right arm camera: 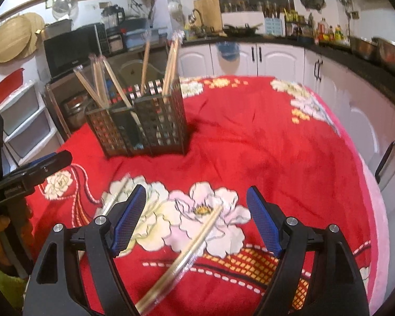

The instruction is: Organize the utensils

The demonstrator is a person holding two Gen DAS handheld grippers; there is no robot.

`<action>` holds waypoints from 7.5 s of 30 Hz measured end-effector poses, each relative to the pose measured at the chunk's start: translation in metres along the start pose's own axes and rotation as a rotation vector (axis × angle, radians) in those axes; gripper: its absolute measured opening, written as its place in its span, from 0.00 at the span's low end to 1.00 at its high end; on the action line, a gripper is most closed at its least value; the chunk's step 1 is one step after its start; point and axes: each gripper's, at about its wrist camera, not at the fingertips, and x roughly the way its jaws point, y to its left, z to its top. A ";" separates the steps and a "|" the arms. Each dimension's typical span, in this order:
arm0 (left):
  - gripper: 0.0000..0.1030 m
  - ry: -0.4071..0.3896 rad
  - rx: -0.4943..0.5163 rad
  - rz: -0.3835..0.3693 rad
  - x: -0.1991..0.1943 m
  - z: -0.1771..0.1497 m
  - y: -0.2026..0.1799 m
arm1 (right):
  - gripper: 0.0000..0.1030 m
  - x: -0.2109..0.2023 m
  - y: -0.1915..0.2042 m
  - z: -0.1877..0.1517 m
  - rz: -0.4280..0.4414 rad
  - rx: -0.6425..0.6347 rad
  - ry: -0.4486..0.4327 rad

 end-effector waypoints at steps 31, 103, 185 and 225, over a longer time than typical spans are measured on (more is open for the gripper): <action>0.43 0.292 0.079 -0.073 0.088 -0.017 -0.031 | 0.09 0.072 -0.012 0.003 0.095 0.080 0.223; 0.03 -0.410 0.059 0.009 -0.035 0.232 -0.014 | 0.04 -0.077 0.070 0.228 0.201 -0.115 -0.523; 0.38 -0.152 0.102 0.039 0.027 0.156 0.003 | 0.28 0.046 0.046 0.187 0.192 -0.031 -0.236; 0.90 -0.150 0.029 0.056 -0.052 0.052 0.010 | 0.86 -0.030 0.070 0.067 0.088 -0.140 -0.237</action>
